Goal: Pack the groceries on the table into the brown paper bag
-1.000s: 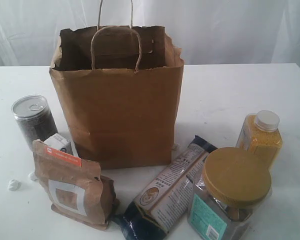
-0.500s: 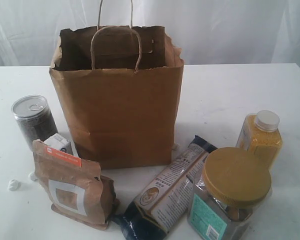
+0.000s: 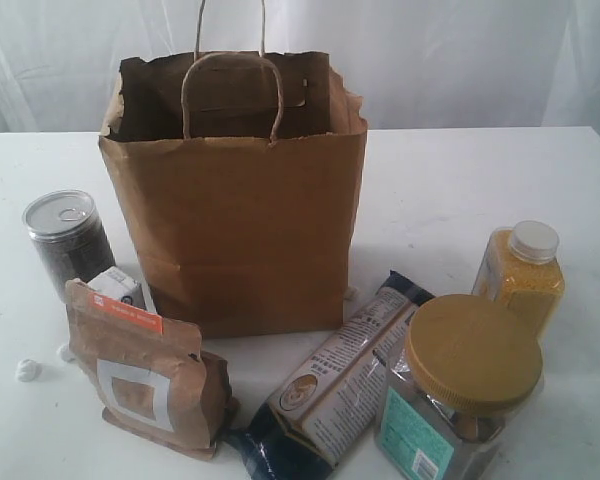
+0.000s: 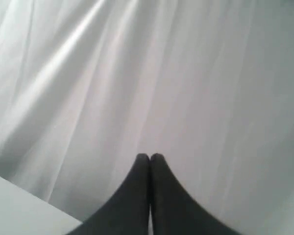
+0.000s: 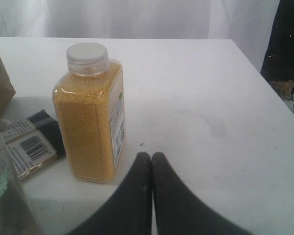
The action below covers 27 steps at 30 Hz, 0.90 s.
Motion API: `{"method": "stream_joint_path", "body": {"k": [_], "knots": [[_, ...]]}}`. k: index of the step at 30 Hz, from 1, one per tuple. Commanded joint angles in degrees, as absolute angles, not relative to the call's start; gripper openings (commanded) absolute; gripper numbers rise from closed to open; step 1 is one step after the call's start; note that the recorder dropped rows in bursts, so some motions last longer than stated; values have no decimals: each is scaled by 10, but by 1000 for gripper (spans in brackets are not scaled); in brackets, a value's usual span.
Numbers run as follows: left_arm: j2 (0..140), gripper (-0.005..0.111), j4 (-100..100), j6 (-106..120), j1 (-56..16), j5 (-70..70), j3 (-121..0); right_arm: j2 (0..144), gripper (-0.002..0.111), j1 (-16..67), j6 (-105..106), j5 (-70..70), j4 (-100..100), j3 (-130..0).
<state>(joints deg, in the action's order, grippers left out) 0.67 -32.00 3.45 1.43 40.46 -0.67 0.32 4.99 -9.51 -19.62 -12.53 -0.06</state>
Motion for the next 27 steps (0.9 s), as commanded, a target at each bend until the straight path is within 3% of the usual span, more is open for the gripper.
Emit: {"method": "stream_joint_path", "body": {"k": [1,5,8,13,14,21,27], "knots": [[63,0,-396,63,15,463,-87,0,0,45,-94,-196,-125,0],[160,0,-347,143,15,460,-197,0,0,45,-94,-196,-125,0],[249,0,-298,262,15,370,-289,0,0,45,-94,-196,-125,0],[427,0,-292,428,15,52,-415,0,0,45,-94,-196,-125,0],[499,0,-292,432,15,-66,-454,0,0,45,-94,-196,-125,0],[653,0,-205,253,22,-386,-534,0,0,45,-94,-196,-125,0],[667,0,-15,167,22,-582,-540,0,0,45,-94,-196,-125,0]]}}
